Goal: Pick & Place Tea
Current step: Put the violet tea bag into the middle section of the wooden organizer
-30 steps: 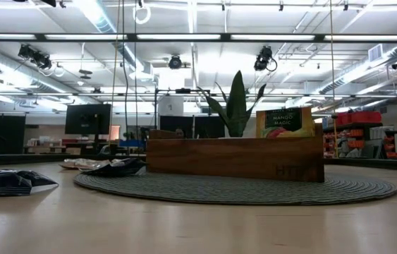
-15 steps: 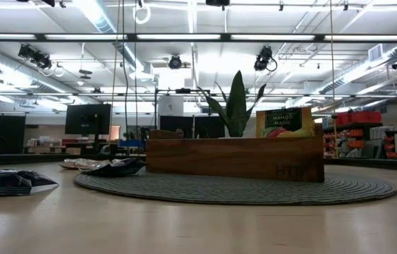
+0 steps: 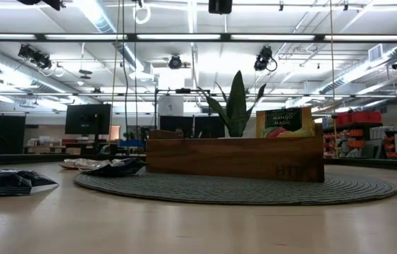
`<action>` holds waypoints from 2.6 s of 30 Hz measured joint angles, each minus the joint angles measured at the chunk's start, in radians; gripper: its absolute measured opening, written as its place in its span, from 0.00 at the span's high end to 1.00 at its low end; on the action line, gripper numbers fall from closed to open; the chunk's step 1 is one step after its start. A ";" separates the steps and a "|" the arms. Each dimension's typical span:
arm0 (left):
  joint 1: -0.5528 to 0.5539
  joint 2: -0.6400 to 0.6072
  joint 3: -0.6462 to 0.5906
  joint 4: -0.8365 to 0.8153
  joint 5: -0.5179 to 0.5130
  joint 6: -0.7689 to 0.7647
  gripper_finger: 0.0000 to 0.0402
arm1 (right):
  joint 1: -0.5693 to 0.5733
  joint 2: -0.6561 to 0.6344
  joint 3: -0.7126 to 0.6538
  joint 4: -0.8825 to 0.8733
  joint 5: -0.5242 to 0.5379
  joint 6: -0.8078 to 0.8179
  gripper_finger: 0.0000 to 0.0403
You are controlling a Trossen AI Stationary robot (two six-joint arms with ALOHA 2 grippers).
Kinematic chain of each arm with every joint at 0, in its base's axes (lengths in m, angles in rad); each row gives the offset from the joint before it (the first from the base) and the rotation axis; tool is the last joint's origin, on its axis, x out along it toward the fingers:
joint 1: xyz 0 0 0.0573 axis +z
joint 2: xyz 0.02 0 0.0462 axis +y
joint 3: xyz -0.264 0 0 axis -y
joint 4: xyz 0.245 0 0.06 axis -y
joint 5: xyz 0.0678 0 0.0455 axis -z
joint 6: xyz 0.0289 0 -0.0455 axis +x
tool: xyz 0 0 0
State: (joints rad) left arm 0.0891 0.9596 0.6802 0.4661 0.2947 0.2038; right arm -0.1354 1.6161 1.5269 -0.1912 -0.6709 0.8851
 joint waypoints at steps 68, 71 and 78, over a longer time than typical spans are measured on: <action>0.107 0.135 0.002 -0.412 0.141 -0.830 0.99 | -0.013 -0.001 0.000 -0.288 0.214 -0.161 0.62; 0.115 0.157 0.002 -0.411 0.156 -0.863 0.99 | 0.003 0.010 -0.001 -0.349 0.337 -0.164 0.61; 0.115 0.198 0.001 -0.410 0.158 -0.893 0.99 | 0.021 0.037 0.002 -0.323 0.379 -0.103 0.61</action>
State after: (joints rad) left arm 0.2039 1.1579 0.6809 0.0559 0.4526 -0.6896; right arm -0.1148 1.6532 1.5284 -0.5145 -0.2923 0.7817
